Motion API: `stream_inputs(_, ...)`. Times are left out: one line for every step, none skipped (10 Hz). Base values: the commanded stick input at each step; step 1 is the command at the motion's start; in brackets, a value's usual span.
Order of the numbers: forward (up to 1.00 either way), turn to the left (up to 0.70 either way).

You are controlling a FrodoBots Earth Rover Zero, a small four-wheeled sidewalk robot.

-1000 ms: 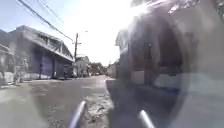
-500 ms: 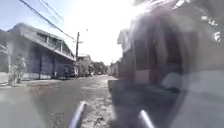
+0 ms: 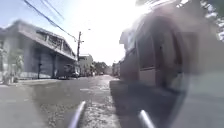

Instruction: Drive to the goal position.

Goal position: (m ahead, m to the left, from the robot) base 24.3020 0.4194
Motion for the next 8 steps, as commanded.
stream_inputs(0.85,0.0)
stream_inputs(0.85,0.0)
stream_inputs(0.85,0.0)
stream_inputs(0.85,0.0)
stream_inputs(0.85,0.0)
stream_inputs(0.85,0.0)
stream_inputs(0.85,0.0)
stream_inputs(0.85,0.0)
